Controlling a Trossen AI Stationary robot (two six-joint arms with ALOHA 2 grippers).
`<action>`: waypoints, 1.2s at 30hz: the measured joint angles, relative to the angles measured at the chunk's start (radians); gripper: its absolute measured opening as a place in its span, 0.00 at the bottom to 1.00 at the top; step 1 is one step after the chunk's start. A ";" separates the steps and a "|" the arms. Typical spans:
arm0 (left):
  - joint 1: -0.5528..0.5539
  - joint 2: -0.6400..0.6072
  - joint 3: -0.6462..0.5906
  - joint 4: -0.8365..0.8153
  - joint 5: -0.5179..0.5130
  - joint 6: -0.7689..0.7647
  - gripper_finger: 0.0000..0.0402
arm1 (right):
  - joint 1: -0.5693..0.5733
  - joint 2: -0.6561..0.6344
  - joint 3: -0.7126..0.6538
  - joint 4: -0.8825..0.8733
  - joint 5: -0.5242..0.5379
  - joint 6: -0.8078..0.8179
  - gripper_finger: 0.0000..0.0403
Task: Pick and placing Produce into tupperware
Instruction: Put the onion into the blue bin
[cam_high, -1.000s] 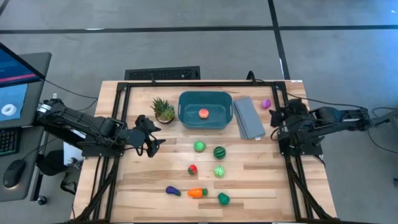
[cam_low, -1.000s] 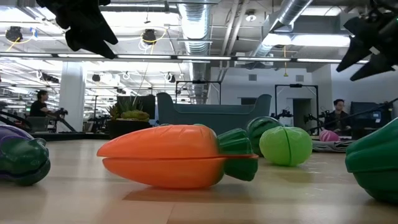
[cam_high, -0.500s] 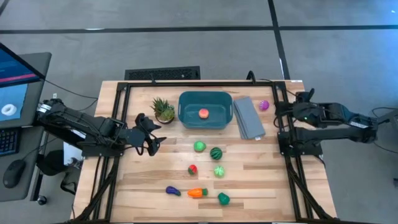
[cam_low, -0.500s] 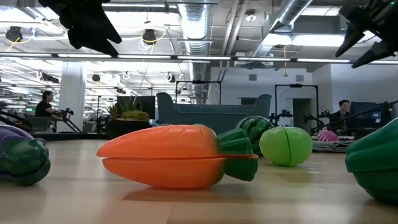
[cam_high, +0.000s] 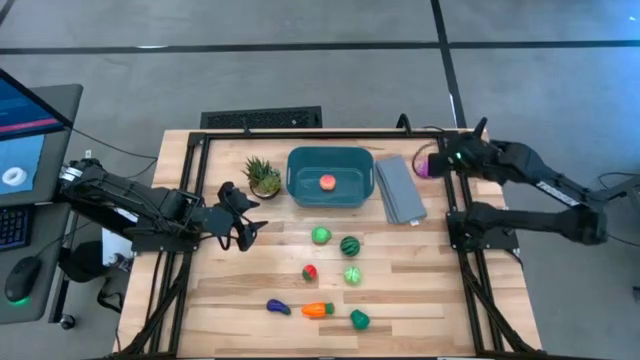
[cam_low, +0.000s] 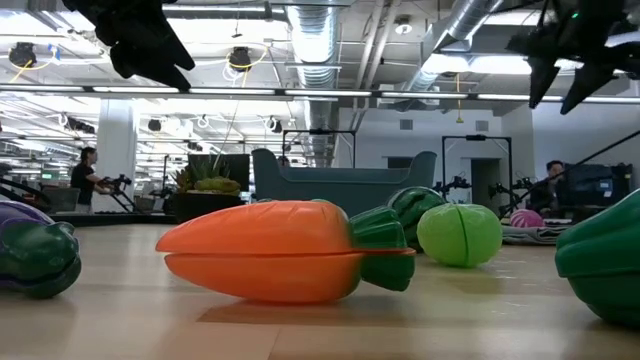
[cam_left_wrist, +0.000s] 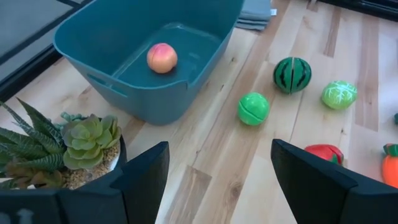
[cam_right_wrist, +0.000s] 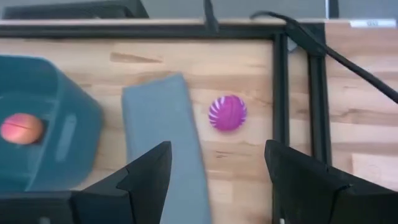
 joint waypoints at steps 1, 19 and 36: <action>0.000 0.000 0.000 0.000 0.000 0.005 0.68 | -0.041 0.016 0.000 0.003 -0.033 -0.024 0.70; 0.000 -0.001 0.000 -0.012 0.068 0.086 0.68 | -0.388 0.334 0.001 0.180 -0.325 -0.241 0.70; 0.000 -0.001 0.000 -0.074 0.068 0.074 0.68 | -0.410 0.500 0.001 0.276 -0.252 -0.302 0.70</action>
